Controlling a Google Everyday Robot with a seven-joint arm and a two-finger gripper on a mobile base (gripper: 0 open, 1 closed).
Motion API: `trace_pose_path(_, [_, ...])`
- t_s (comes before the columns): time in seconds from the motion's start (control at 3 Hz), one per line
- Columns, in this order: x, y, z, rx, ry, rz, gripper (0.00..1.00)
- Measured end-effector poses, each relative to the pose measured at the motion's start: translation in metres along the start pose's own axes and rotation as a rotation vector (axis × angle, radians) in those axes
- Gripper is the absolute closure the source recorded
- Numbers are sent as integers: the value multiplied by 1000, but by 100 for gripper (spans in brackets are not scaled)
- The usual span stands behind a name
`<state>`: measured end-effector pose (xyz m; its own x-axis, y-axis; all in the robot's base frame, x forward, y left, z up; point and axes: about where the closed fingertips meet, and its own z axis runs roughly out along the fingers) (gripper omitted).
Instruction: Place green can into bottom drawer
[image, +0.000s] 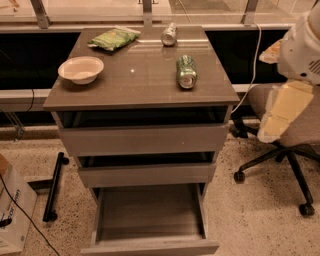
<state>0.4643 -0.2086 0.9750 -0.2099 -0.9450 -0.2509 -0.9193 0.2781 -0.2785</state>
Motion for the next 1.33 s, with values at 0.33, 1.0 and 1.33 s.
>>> trace_pose_path(0.33, [-11,-31,22,-12,-27,18,0])
trace_pose_path(1.0, [-23,-38,46,-25,-47,83,0])
trace_pose_path(1.33, [-51,-60,83,1,-80,156,0])
